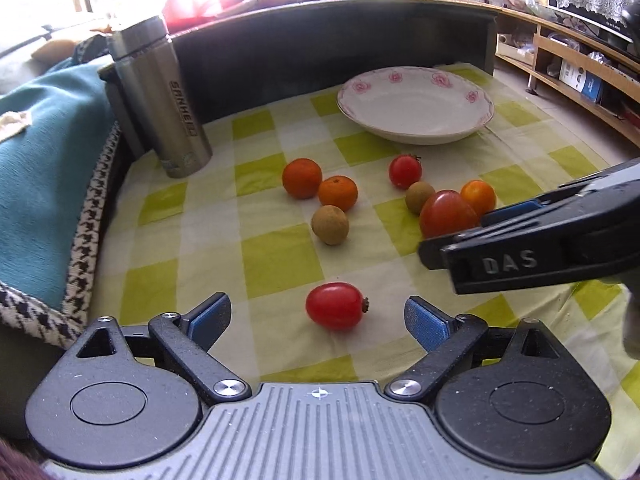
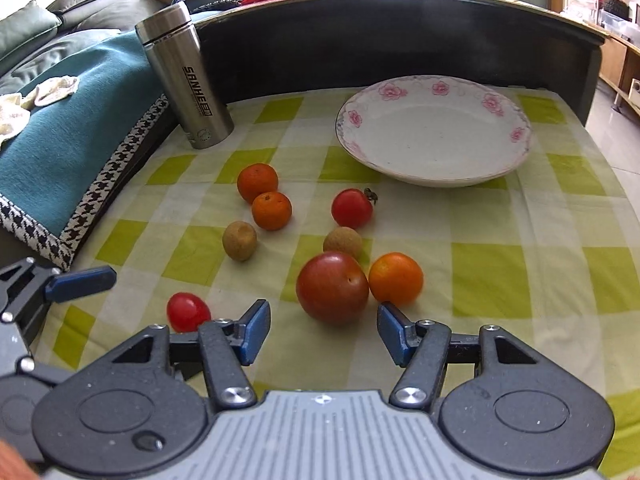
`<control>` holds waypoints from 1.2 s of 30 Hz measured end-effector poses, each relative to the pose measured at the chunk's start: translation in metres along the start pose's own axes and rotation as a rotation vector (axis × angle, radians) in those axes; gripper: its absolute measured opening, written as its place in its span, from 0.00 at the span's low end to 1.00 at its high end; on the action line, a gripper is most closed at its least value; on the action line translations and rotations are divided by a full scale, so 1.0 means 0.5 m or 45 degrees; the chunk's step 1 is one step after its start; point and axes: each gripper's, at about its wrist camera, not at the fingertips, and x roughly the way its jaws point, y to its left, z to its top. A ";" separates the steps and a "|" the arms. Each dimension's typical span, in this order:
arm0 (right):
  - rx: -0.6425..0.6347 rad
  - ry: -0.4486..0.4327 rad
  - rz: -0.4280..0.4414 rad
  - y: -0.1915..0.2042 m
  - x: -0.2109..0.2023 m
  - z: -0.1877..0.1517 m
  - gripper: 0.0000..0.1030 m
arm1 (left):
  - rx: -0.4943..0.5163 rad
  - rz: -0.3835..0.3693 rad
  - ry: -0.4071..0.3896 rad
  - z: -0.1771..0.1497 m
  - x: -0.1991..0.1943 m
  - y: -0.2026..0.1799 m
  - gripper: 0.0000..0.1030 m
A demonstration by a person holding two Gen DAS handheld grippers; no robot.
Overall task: Organize fruits
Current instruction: 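Grasp the large red tomato with the right tool while the left tool grasps a red cherry tomato, then carry both tomatoes over the white bowl and open both tools to drop them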
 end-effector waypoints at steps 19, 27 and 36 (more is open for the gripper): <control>-0.056 0.017 -0.014 -0.003 0.019 0.008 0.43 | -0.076 -0.116 0.043 0.003 0.046 0.018 0.46; -0.095 0.035 -0.021 0.006 -0.005 -0.012 0.43 | -0.023 -0.107 0.059 -0.006 0.028 0.009 0.44; -0.103 -0.015 -0.039 0.000 -0.063 -0.001 0.43 | -0.088 -0.200 0.034 0.029 0.010 0.010 0.43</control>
